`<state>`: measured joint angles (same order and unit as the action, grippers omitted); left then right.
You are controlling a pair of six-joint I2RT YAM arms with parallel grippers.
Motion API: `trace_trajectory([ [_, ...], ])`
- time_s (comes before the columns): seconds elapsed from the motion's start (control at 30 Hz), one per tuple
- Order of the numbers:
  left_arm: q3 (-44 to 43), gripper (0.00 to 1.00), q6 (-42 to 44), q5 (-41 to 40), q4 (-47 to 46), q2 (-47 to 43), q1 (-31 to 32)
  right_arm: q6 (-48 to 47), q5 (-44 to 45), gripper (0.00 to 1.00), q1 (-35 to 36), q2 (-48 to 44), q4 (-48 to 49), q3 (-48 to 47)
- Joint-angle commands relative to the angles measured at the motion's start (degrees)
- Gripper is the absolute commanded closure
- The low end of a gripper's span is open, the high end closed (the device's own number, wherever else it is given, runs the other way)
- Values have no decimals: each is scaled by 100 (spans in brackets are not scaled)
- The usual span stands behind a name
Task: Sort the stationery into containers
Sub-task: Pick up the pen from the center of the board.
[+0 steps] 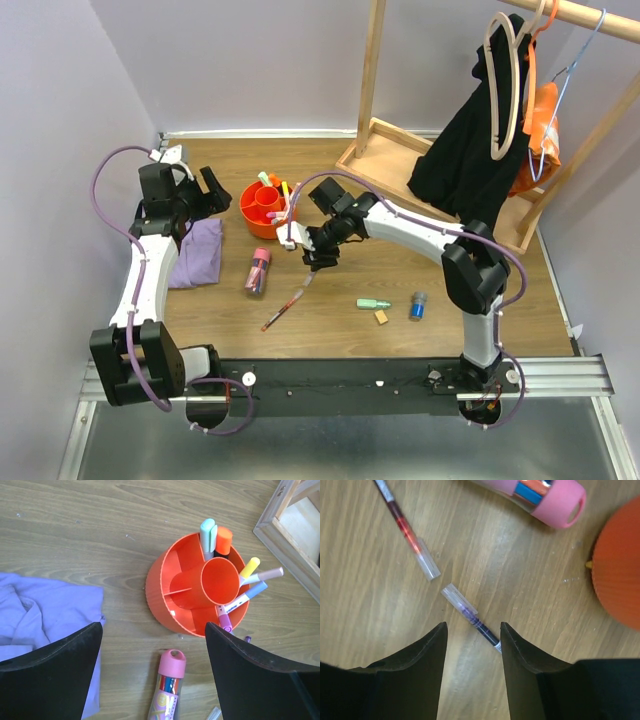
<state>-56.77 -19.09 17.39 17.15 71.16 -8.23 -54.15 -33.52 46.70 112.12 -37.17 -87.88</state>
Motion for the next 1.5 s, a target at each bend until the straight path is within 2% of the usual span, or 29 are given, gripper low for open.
trace_trajectory([
  [0.0,201,7,204,-174,131,-207,-12,-2291,117,47,173,320,-1143,-292],
  [0.07,245,7,204,-201,105,-242,-30,-2530,275,49,208,355,-1082,-248],
  [0.2,246,6,204,-192,87,-251,-56,-1802,346,51,173,574,-924,-423],
  [0.37,176,6,230,-201,78,-146,-56,-1511,267,51,138,373,-380,129],
  [0.5,114,6,195,-166,52,-6,-65,-1256,363,51,147,530,-282,61],
  [0.87,35,6,108,-122,34,153,-65,-1352,504,52,147,856,-89,-124],
  [1.03,35,6,134,-113,70,144,-91,-1668,495,56,147,1259,-641,-590],
  [1.13,26,6,151,-130,87,135,-100,-1932,556,67,138,1558,-1204,-941],
  [1.2,26,6,151,-122,105,144,-109,-2099,592,84,147,1690,-1546,-1047],
  [1.3,8,6,134,-104,105,153,-126,-2214,645,99,147,1569,-1539,-872],
  [1.47,-27,6,143,-78,131,162,-118,-1635,408,99,112,980,-1460,-792],
])
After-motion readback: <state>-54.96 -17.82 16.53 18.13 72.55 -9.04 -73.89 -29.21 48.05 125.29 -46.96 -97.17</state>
